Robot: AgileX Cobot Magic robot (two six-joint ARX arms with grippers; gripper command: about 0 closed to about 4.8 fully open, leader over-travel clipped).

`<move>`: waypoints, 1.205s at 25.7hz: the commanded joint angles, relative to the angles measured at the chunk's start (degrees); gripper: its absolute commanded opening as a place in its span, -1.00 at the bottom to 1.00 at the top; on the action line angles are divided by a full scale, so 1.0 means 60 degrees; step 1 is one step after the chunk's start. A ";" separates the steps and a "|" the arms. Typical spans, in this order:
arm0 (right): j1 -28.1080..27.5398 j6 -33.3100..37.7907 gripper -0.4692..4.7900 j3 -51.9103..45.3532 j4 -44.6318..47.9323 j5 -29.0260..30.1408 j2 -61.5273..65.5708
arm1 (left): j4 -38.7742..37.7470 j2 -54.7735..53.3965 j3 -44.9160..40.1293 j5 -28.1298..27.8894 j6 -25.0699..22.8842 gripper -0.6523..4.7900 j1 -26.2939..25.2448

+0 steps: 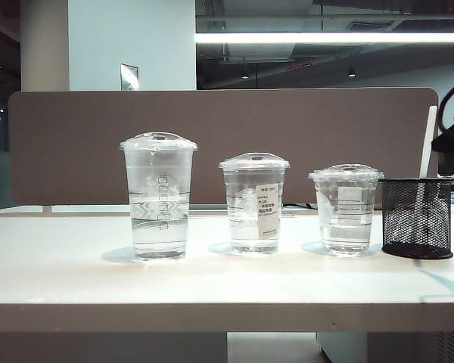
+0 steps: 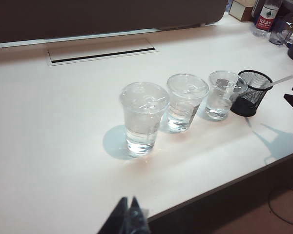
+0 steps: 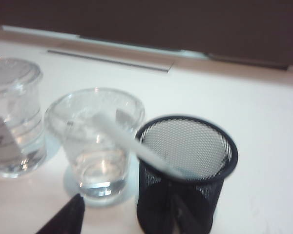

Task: Pick up the straw and insert it into the large coffee cup.

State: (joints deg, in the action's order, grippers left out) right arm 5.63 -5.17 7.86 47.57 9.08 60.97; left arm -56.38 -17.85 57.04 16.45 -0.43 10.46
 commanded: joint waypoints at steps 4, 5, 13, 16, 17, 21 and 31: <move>0.0011 0.0007 0.12 0.0805 0.1395 0.0011 0.1599 | 0.0120 0.0007 0.0022 0.0047 -0.0029 -0.76 -0.0004; 0.0011 0.0004 0.12 0.0933 0.1395 0.0007 0.1738 | 0.0117 0.0007 0.0022 0.0047 -0.0033 -0.76 -0.0004; 0.0011 0.0007 -0.58 0.1676 0.1402 0.0011 0.2594 | 0.0117 0.0007 0.0022 0.0047 -0.0033 -0.77 -0.0004; 0.0011 0.0007 -0.69 0.1730 0.1421 0.0011 0.2594 | 0.0120 0.0007 0.0022 0.0047 -0.0033 -0.76 -0.0004; 0.0011 0.0007 -0.70 0.1789 0.1479 0.0015 0.2594 | 0.0120 0.0007 0.0022 0.0044 -0.0033 -0.77 -0.0004; 0.0007 0.0007 -0.80 0.2175 0.1865 0.0011 0.2583 | 0.0124 0.0007 0.0022 0.0044 -0.0033 -0.77 -0.0004; 0.0029 0.0015 -0.81 0.5446 -0.0852 0.0772 0.0739 | 0.0131 0.0007 0.0022 0.0022 -0.0036 -0.77 -0.0004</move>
State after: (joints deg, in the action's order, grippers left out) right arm 5.61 -5.23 38.22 44.45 9.78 67.05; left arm -56.36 -17.82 57.04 16.43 -0.43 10.46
